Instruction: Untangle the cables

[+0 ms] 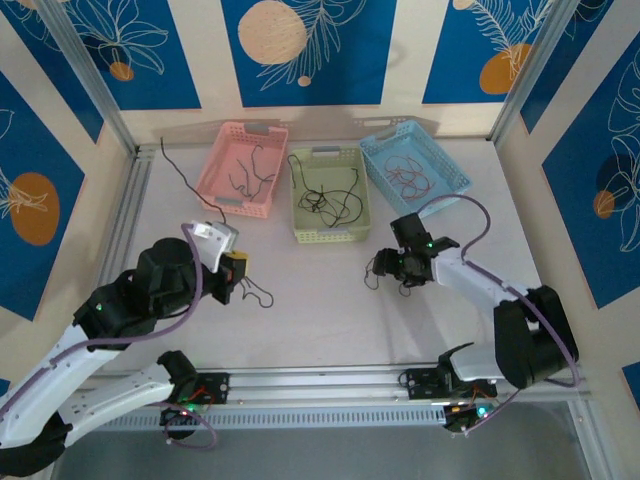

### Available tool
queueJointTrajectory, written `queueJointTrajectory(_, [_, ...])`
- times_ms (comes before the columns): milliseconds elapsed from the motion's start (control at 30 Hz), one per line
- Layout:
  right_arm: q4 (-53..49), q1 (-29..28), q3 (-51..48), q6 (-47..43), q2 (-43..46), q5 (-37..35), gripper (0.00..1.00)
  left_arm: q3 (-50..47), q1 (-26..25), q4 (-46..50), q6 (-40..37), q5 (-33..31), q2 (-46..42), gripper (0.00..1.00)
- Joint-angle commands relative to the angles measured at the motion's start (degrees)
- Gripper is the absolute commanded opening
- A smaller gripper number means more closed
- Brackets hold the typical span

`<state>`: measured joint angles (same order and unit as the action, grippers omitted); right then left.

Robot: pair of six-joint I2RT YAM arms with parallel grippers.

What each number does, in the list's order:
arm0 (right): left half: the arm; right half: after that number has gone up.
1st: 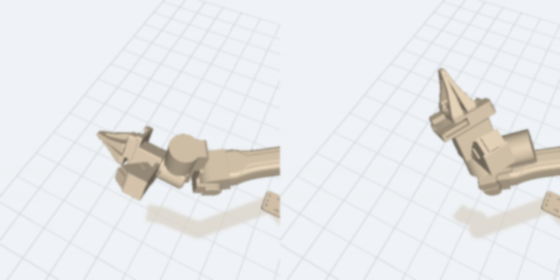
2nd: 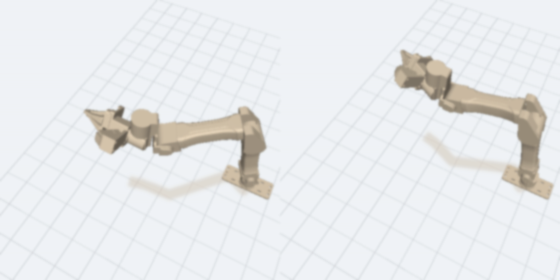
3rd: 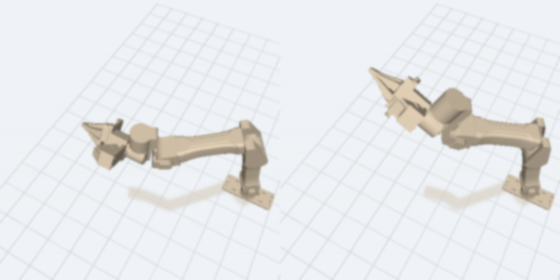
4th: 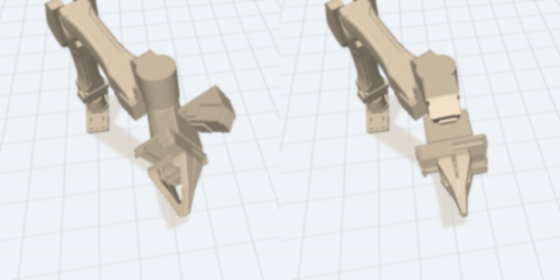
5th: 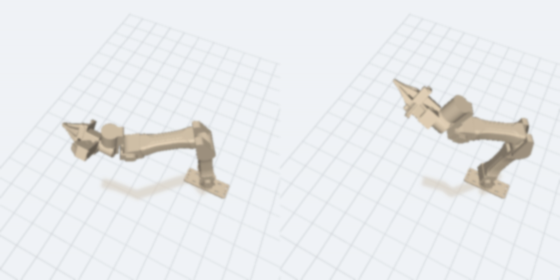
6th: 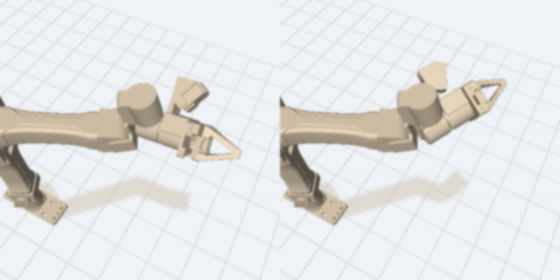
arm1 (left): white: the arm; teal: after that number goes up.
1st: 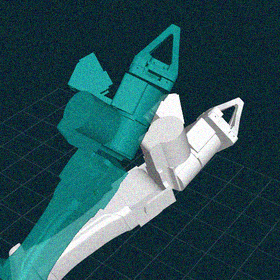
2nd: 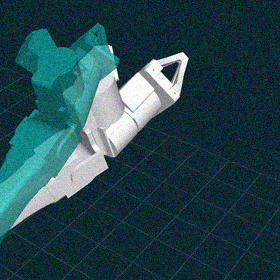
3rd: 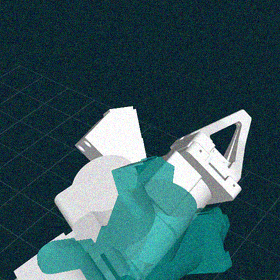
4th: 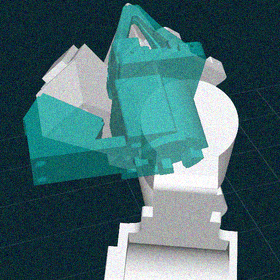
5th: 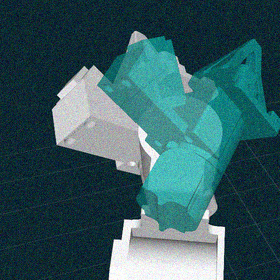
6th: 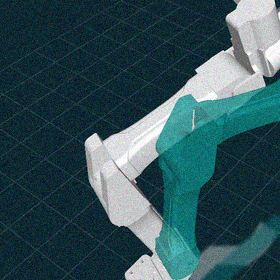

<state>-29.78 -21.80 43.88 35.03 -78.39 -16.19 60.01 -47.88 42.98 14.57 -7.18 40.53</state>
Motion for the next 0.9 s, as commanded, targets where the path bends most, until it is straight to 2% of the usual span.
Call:
queueJointTrajectory(0, [-4.6,0.2,3.4,1.0,-3.8,-6.0,0.75,-0.8,0.2,0.8,-0.9,-0.5,-0.9,0.0])
queueJointTrajectory(267, [-8.5,2.4,8.2,2.6,-11.9,-7.5,0.76,-1.5,0.1,0.9,-1.1,-0.4,-1.4,0.0])
queueJointTrajectory(400, [-7.9,3.1,8.0,1.8,-11.5,-6.5,0.76,-2.0,0.2,1.0,-1.2,-0.2,-2.1,0.0])
queueJointTrajectory(500, [-7.8,5.7,8.3,0.9,-11.8,-5.8,0.77,-2.4,0.1,0.9,-1.3,-0.1,-2.4,0.0])
queueJointTrajectory(800, [-9.4,9.6,8.5,0.7,-8.9,-8.4,0.81,-4.7,0.1,0.6,-1.7,0.3,-2.7,0.0])
queueJointTrajectory(867, [-9.2,11.7,8.3,0.3,-8.1,-6.3,0.82,-5.2,0.1,0.3,-1.7,0.4,-2.7,0.0])
